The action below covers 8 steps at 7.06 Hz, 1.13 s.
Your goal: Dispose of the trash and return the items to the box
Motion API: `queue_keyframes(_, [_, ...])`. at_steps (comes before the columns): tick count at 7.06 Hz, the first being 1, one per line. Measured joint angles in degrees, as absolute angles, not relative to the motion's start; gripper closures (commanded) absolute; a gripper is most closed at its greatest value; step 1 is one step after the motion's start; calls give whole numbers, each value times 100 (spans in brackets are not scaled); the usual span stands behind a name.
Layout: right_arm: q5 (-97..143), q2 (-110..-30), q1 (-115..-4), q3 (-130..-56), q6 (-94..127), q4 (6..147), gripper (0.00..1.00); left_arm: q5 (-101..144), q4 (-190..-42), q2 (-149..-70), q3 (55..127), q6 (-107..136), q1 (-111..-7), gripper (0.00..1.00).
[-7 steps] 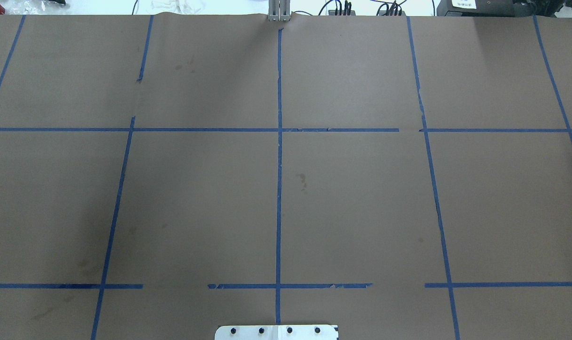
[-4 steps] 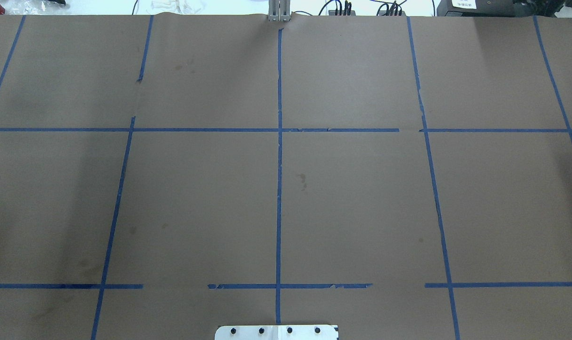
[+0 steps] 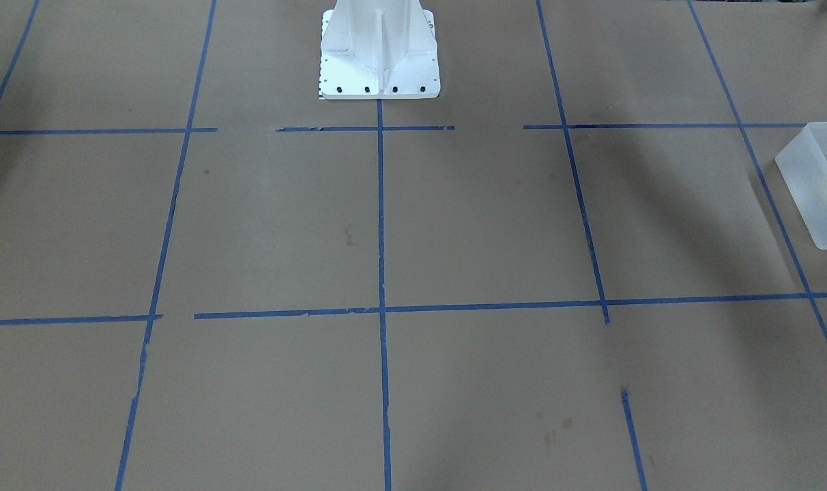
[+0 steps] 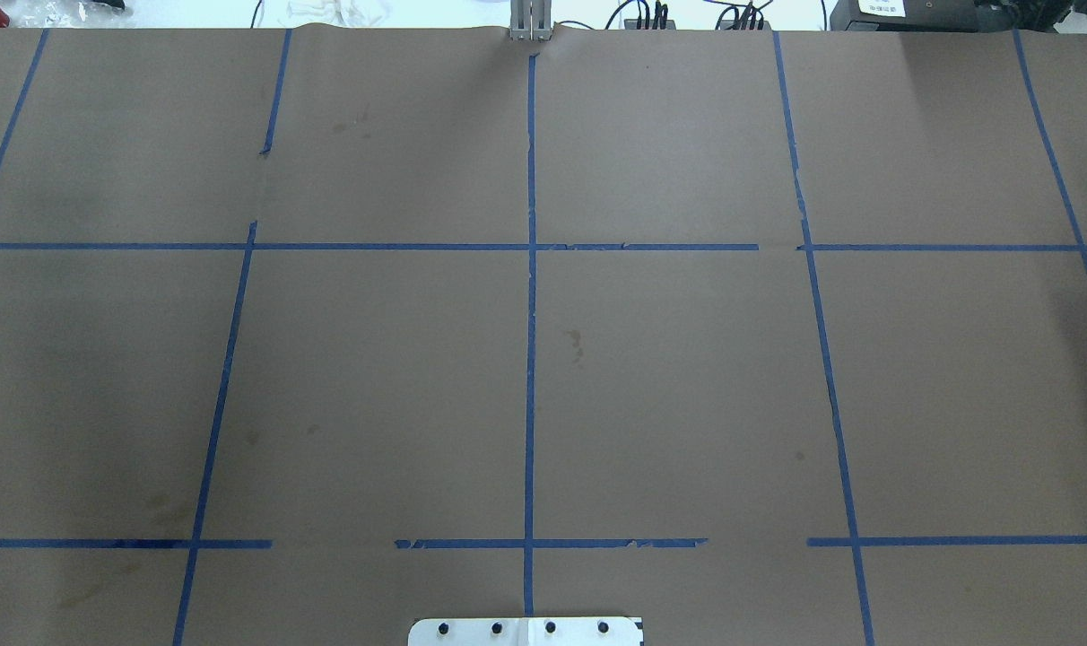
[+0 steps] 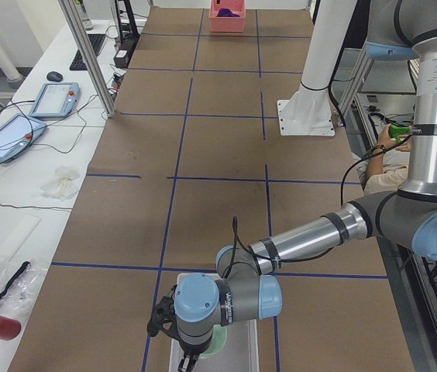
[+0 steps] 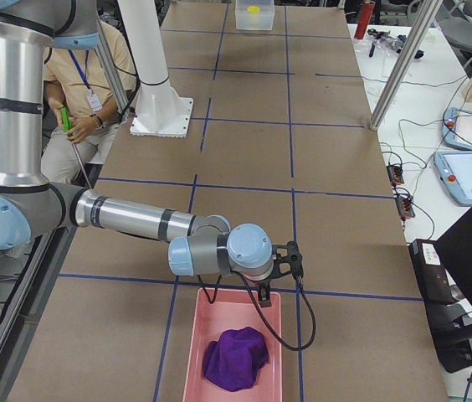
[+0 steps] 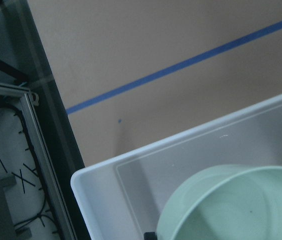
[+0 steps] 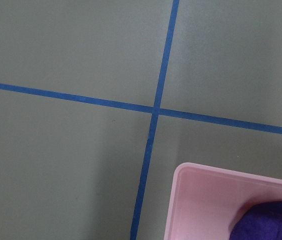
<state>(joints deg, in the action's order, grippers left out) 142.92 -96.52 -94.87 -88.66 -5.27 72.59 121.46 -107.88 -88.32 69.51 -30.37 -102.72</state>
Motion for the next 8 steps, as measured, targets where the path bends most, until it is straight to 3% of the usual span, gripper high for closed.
queue_keyframes(1, [14319, -9659, -9471, -8863, -525, 7260, 0, 12061, -11103, -8711, 6736, -2957, -10273, 62])
queue_keyframes(2, [14318, -9662, -9440, -8858, -531, 7263, 0, 12031, -11432, -8623, 6572, -2807, -10270, 36])
queue_keyframes(5, [14323, -9666, -9396, -8870, -519, 7248, 0, 12074, -11646, -8579, 6798, -2507, -10266, 25])
queue_keyframes(8, [14114, -9665, -9384, -9184, -365, 7269, 0, 12811, -10548, -8614, 8574, -1589, -10095, 19])
